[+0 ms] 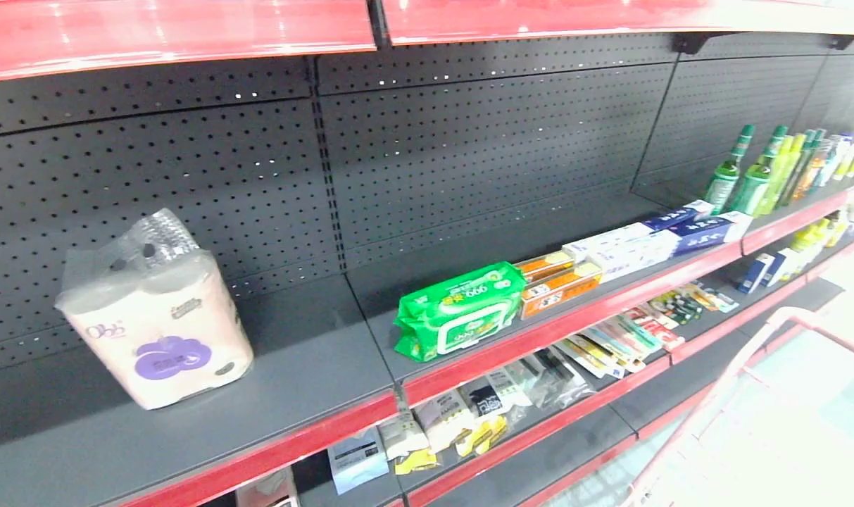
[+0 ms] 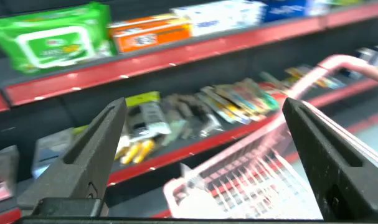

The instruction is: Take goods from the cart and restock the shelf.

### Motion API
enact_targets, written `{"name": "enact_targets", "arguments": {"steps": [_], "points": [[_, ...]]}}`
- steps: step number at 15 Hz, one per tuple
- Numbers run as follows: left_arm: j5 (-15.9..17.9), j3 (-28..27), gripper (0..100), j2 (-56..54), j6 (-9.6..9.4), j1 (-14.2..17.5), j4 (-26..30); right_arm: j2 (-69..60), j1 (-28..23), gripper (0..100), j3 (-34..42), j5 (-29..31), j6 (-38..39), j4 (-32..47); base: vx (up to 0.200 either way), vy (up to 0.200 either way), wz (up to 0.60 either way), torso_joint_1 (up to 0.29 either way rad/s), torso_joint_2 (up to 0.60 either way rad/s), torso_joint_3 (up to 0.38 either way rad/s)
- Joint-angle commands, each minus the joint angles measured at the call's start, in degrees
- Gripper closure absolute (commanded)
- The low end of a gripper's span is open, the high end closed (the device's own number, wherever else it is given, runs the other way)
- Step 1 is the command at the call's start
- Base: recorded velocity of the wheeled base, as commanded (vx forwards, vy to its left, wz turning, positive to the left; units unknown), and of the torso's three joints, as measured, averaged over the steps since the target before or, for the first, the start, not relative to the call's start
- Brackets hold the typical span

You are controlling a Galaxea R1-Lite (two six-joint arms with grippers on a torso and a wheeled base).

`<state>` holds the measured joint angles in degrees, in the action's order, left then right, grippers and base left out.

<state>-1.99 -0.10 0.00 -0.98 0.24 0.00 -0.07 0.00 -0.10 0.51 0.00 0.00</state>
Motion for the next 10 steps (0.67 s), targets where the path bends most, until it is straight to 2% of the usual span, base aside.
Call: {"name": "enact_targets", "arguments": {"steps": [1,9,10], "points": [[0.0,0.0,0,0.1,0.01,0.0,0.0,0.1,0.0,0,0.0,0.0,0.0,0.0,0.0,0.0,-0.6,0.002,0.0,0.002],[0.0,0.0,0,0.1,0.01,0.0,0.0,0.1,0.0,0,0.0,0.0,0.0,0.0,0.0,0.0,-0.6,0.004,0.0,0.001],[-0.1,0.0,0,0.1,0.01,0.0,0.0,0.1,0.0,0,0.0,0.0,0.1,0.0,0.0,0.0,0.0,0.0,0.0,0.0]]}}
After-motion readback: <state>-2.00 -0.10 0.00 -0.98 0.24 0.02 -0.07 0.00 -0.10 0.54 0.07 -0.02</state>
